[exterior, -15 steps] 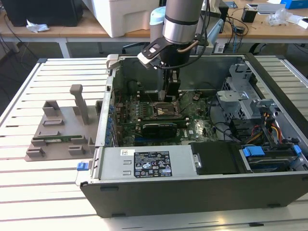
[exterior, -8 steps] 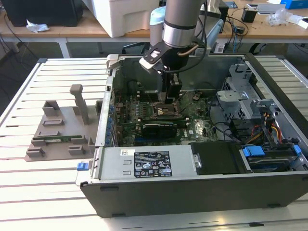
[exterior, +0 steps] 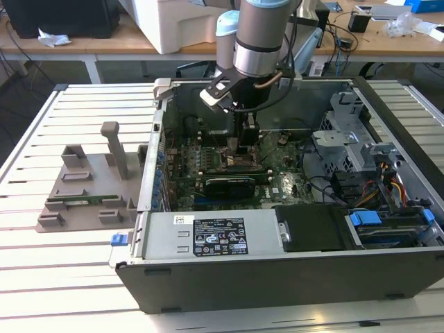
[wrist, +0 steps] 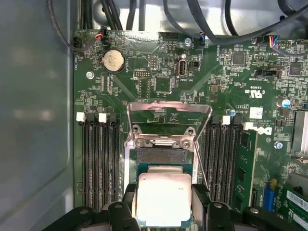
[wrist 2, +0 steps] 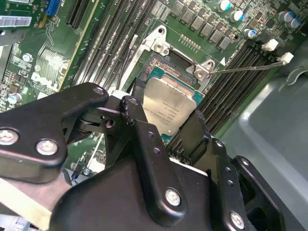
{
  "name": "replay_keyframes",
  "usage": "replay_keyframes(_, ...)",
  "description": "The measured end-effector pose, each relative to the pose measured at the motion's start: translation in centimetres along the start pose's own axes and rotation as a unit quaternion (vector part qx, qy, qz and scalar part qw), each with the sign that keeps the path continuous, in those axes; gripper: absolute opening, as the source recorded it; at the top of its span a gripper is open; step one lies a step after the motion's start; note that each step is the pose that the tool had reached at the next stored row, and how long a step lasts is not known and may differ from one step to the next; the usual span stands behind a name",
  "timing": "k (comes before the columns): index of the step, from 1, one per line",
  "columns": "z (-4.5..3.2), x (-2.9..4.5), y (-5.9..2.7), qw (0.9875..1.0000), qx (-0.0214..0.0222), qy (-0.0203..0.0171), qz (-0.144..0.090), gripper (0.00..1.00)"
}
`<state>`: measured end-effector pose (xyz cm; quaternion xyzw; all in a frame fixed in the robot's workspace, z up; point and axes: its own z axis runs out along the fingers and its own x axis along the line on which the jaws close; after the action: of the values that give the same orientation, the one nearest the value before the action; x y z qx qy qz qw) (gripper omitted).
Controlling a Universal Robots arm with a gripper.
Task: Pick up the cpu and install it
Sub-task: 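Place the cpu into insertion slot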
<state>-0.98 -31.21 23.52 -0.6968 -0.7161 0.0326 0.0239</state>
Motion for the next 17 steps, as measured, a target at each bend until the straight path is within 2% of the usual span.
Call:
replay_keyframes(9,0.88,0.01,0.07,1.0000,0.0000,0.0000,0.000,0.55)
replay_keyframes(17,1.24,0.01,0.10,1.0000,0.0000,-0.0001,0.000,0.55)
